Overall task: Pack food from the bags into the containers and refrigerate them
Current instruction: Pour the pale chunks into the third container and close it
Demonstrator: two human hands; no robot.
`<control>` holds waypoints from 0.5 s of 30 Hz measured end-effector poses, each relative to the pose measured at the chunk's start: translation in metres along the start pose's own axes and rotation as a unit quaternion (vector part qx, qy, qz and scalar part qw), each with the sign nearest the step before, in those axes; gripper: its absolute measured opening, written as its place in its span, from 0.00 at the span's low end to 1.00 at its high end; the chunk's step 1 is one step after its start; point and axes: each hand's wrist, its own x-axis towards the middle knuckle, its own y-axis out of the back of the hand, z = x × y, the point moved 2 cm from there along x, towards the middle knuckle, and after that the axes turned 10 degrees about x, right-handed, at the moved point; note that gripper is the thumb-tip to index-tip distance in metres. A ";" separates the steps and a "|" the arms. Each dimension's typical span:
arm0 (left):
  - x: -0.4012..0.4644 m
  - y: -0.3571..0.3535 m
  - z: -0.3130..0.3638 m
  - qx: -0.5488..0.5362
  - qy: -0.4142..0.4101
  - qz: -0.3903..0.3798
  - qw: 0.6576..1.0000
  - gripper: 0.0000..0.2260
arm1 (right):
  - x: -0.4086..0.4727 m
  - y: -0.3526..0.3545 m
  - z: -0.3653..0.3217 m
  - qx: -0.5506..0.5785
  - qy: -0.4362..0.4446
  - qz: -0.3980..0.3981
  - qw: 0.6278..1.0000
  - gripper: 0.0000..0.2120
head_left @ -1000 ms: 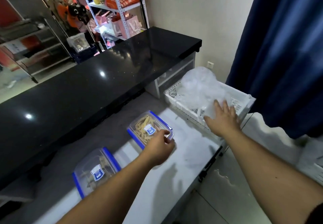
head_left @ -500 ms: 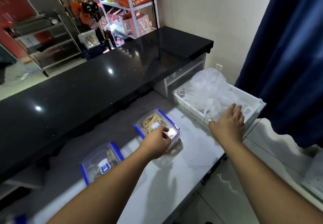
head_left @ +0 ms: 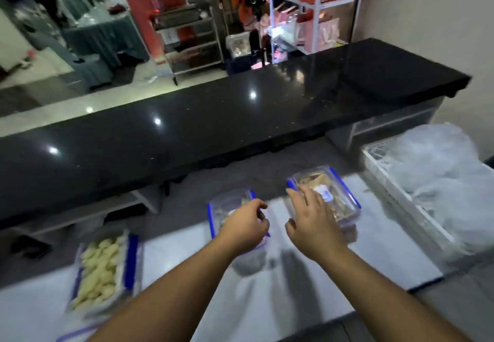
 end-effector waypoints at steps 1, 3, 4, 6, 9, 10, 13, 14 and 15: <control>-0.006 0.006 -0.018 0.002 0.019 0.012 1.000 0.17 | 0.002 -0.014 -0.014 0.009 0.016 -0.028 0.999 0.34; -0.021 0.017 -0.056 -0.005 0.056 0.033 0.998 0.16 | 0.003 -0.041 -0.044 0.019 0.047 -0.075 0.996 0.32; -0.031 0.022 -0.075 -0.011 0.074 0.040 0.996 0.16 | 0.003 -0.055 -0.059 0.021 0.062 -0.098 0.993 0.31; -0.050 0.029 -0.115 -0.018 0.108 0.054 0.993 0.17 | 0.001 -0.080 -0.091 0.022 0.092 -0.141 0.986 0.30; -0.077 0.037 -0.174 -0.037 0.154 0.075 0.984 0.17 | -0.004 -0.116 -0.138 0.011 0.119 -0.192 0.974 0.32; -0.086 0.040 -0.192 -0.045 0.169 0.081 0.981 0.17 | -0.006 -0.126 -0.152 0.012 0.127 -0.207 0.970 0.31; -0.115 0.048 -0.247 -0.052 0.202 0.102 0.973 0.17 | -0.015 -0.157 -0.197 0.015 0.159 -0.248 0.955 0.30; -0.125 0.051 -0.266 -0.055 0.212 0.112 0.969 0.16 | -0.019 -0.167 -0.212 0.015 0.169 -0.259 0.951 0.30; -0.135 0.054 -0.285 -0.059 0.222 0.123 0.966 0.16 | -0.023 -0.177 -0.226 0.014 0.176 -0.269 0.947 0.29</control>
